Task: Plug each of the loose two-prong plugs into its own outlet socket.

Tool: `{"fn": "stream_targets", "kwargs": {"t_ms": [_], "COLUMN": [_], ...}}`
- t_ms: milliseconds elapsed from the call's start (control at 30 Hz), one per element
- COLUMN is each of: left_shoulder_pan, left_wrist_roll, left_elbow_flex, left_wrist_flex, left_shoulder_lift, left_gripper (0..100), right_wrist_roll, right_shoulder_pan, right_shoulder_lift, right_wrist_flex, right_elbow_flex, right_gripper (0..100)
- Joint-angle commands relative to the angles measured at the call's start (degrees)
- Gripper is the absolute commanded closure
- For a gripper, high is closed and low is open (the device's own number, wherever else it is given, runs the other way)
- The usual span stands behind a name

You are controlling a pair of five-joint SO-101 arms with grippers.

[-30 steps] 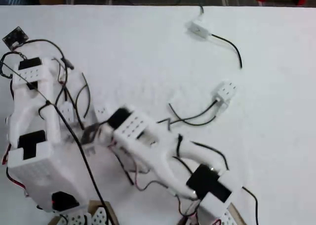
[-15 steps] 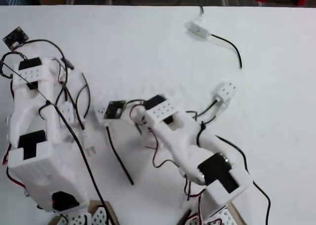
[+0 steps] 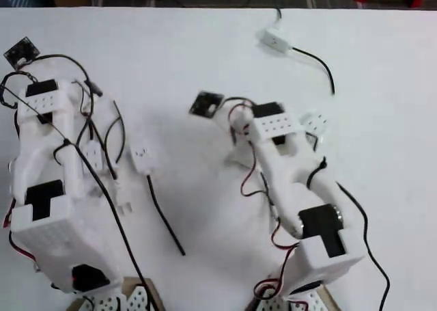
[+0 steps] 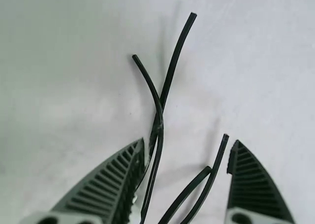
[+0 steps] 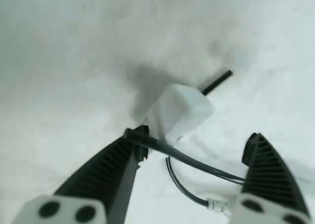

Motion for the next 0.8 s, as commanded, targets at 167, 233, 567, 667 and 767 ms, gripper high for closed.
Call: {"fn": "stream_targets", "kwargs": {"t_ms": [167,233,567,667,767], "left_shoulder_pan": [0.6,0.6,0.6,0.6,0.6], "left_wrist_roll": [0.4,0.4,0.4,0.4,0.4], "left_elbow_flex": [-0.2,-0.2,-0.2,-0.2,-0.2], "left_wrist_flex": [-1.1,-1.1,-1.1,-1.1,-1.1], "left_shoulder_lift": [-0.3,-0.3,-0.3,-0.3,-0.3], "left_gripper": [72,72,72,72,72], "right_wrist_roll": [8.5,11.6,14.4,12.7,4.7], "right_shoulder_pan": [19.3,22.8,25.2,20.0,14.3], "right_shoulder_lift": [-0.5,-0.5,-6.7,-10.5,-11.6], "right_wrist_flex": [-0.7,-0.8,6.1,12.4,13.5], "right_elbow_flex": [-2.6,-2.9,-3.4,-3.2,-3.2], "right_gripper": [69.0,69.0,69.0,69.0,69.0]}}
